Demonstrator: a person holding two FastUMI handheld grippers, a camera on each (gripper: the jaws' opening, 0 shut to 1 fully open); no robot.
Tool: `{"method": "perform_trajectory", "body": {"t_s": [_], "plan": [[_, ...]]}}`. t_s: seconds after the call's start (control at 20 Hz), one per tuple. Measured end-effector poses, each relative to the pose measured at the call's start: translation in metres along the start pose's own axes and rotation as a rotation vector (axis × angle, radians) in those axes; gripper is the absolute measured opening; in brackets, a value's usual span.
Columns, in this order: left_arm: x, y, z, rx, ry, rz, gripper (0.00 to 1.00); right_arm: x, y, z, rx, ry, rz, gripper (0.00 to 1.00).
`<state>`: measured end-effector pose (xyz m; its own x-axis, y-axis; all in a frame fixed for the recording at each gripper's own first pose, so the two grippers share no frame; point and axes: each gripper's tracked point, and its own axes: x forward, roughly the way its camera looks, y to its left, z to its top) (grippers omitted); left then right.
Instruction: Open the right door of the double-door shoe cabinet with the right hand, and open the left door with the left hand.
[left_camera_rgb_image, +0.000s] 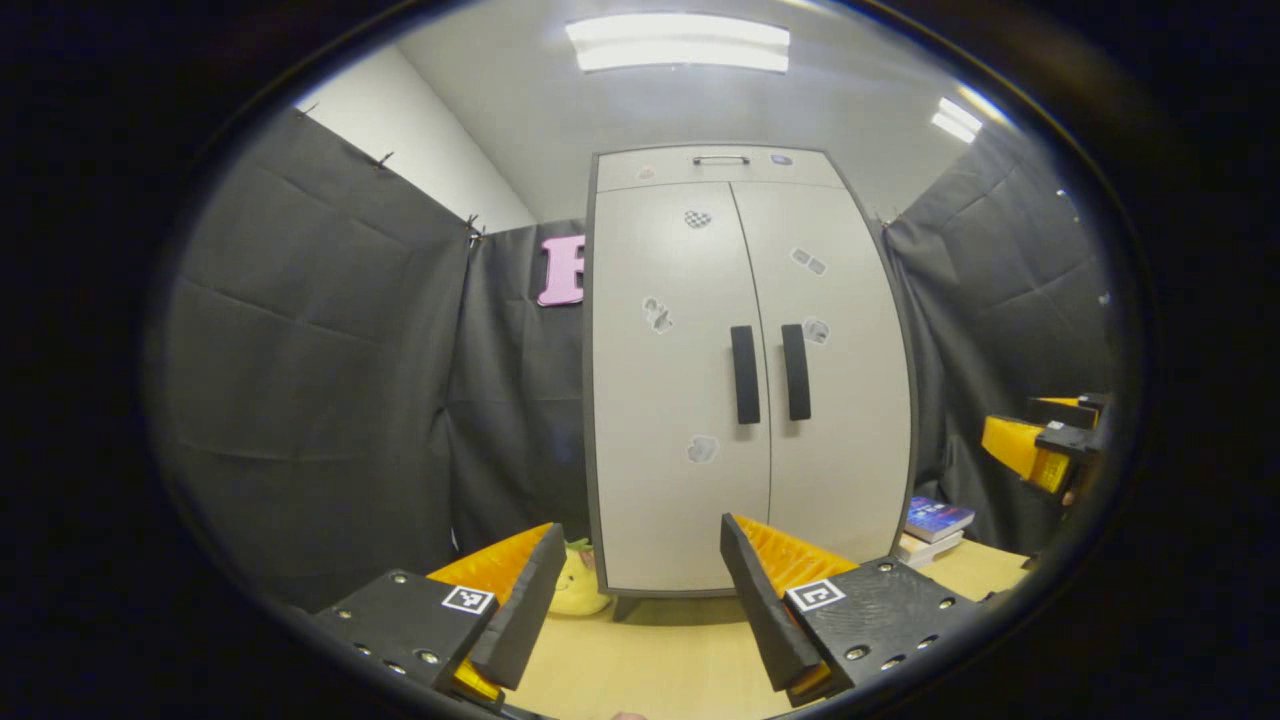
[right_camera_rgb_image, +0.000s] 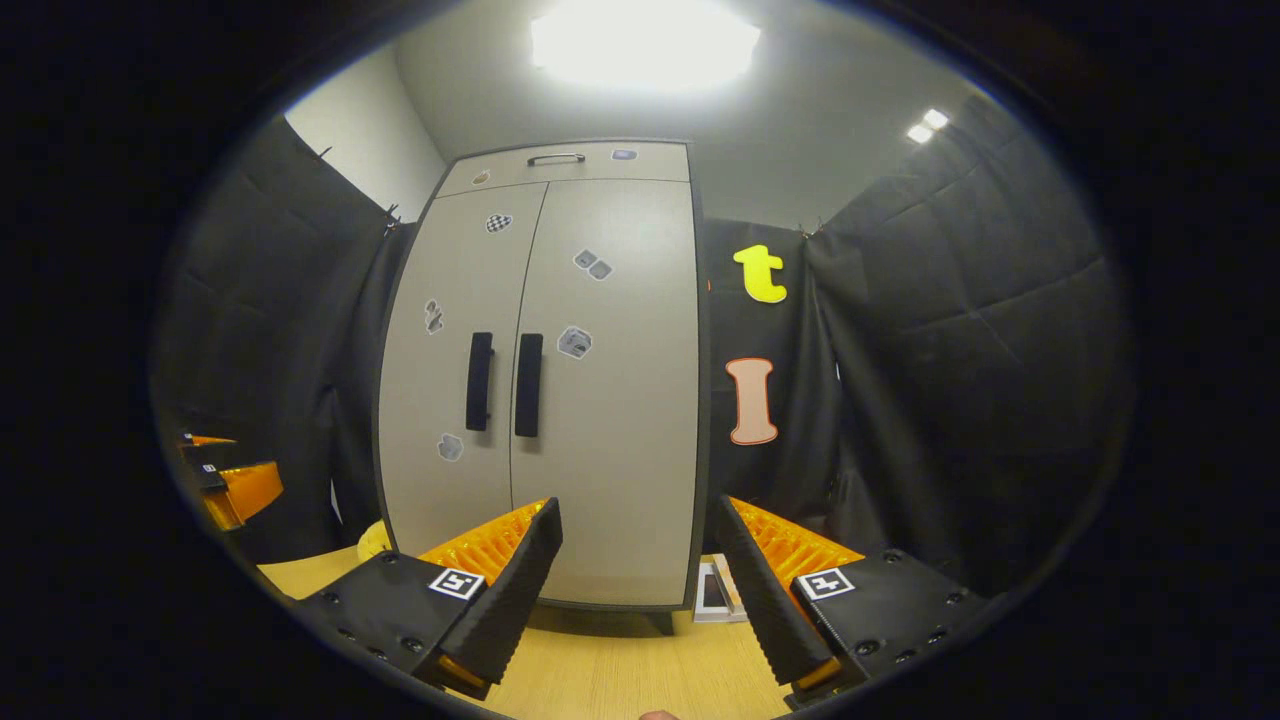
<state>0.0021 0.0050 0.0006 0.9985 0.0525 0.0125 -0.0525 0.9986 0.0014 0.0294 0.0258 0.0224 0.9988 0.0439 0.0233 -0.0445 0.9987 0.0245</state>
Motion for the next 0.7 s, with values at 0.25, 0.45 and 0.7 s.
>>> {"method": "perform_trajectory", "body": {"t_s": [0.25,0.45,0.7], "plan": [[0.002,0.003,-0.004,0.005,0.015,0.033,0.9,0.032,0.013,0.028,0.019,-0.039,0.021,0.98],[0.005,0.007,-0.002,-0.004,0.037,0.069,0.9,0.061,0.026,0.051,0.024,-0.079,0.048,0.97],[0.003,0.015,-0.003,-0.001,0.05,0.137,0.9,0.094,0.052,0.075,0.034,-0.116,0.108,0.97]]}}
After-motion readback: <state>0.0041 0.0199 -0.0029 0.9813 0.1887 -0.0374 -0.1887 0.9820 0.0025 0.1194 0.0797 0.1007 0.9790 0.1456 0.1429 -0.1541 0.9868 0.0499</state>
